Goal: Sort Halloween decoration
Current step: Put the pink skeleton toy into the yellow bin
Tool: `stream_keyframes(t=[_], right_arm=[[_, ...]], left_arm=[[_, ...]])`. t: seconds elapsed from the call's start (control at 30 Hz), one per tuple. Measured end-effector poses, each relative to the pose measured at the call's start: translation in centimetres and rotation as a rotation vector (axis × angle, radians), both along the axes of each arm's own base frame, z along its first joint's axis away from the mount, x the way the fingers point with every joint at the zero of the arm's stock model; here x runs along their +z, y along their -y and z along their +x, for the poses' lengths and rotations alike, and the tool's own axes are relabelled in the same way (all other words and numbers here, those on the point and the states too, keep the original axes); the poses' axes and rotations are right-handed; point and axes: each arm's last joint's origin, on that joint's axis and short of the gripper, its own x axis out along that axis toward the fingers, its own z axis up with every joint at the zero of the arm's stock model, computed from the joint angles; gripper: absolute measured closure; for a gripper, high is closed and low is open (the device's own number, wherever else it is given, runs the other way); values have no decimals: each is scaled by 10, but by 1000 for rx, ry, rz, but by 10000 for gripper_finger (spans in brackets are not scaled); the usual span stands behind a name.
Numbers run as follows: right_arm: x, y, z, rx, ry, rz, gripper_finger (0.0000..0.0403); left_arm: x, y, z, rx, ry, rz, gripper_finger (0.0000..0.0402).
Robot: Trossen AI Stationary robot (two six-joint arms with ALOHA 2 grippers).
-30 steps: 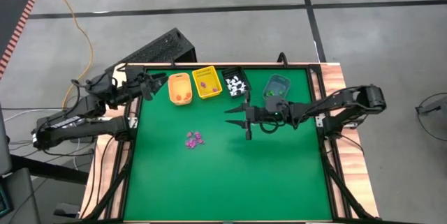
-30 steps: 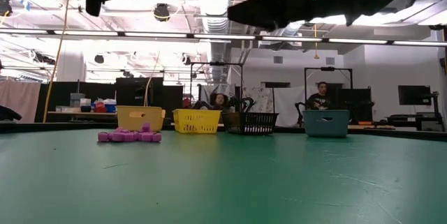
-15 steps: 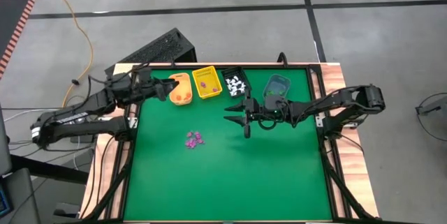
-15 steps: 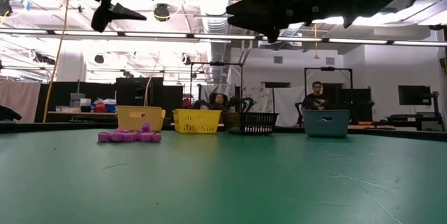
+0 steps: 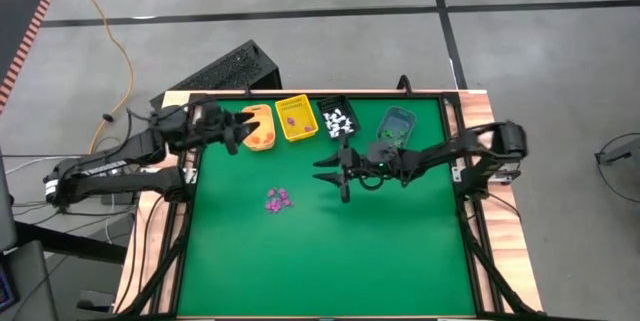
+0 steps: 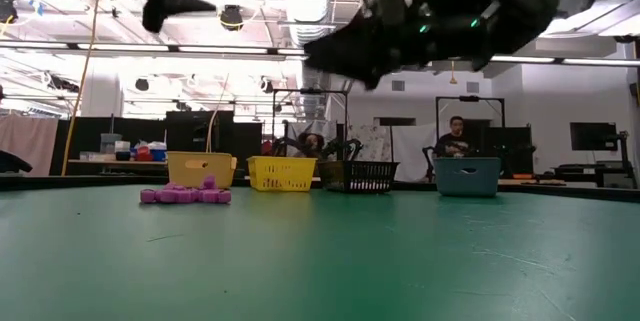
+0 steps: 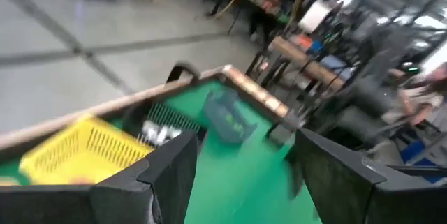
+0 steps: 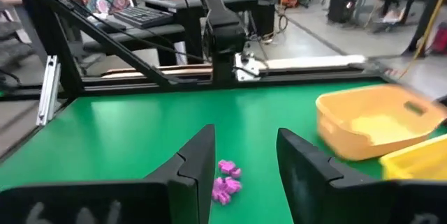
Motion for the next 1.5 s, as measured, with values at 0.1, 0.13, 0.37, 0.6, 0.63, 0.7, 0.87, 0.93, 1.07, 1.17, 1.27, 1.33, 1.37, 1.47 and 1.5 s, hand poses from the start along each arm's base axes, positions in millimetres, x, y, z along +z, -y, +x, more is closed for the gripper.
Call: stream_keyframes(t=[0.1,0.13,0.37,0.6,0.63,0.7,0.87,0.93,1.07,1.17,1.27,1.33,1.37,1.47,1.5], right_arm=[[-12,1,17,76,6,81,255],[-14,1,24,110,16,101,255],[-21,9,65,340,-5,223,238],[-20,18,90,437,-11,305,222],[-18,18,91,438,-5,305,223],[-14,19,93,434,13,285,226],[-19,19,94,389,-31,244,233],[-25,19,94,349,-83,259,234],[-35,17,94,266,-170,214,234],[-42,12,94,214,-220,60,234],[-41,4,94,211,-198,-61,234],[-38,4,95,216,-163,-100,234],[-37,6,95,216,-155,-112,234],[-38,14,95,196,-162,-117,234],[-38,16,94,187,-165,-117,234]], left_arm=[[8,7,-12,-12,39,70,170],[10,9,-16,-14,52,84,170],[14,20,-44,-22,94,99,170],[9,23,-52,-14,78,37,170],[8,23,-52,-14,62,29,170],[5,22,-51,-11,36,5,170],[0,21,-47,-4,2,-56,170],[0,21,-46,-4,14,-71,170],[-3,20,-45,-5,-2,-114,170],[-8,21,-43,-48,-69,-104,170],[-7,22,-42,-94,-91,-38,170],[-5,22,-43,-93,-77,3,170],[-4,22,-44,-83,-70,22,170],[-3,24,-51,-66,-76,64,170],[-4,24,-54,-63,-86,75,170]])
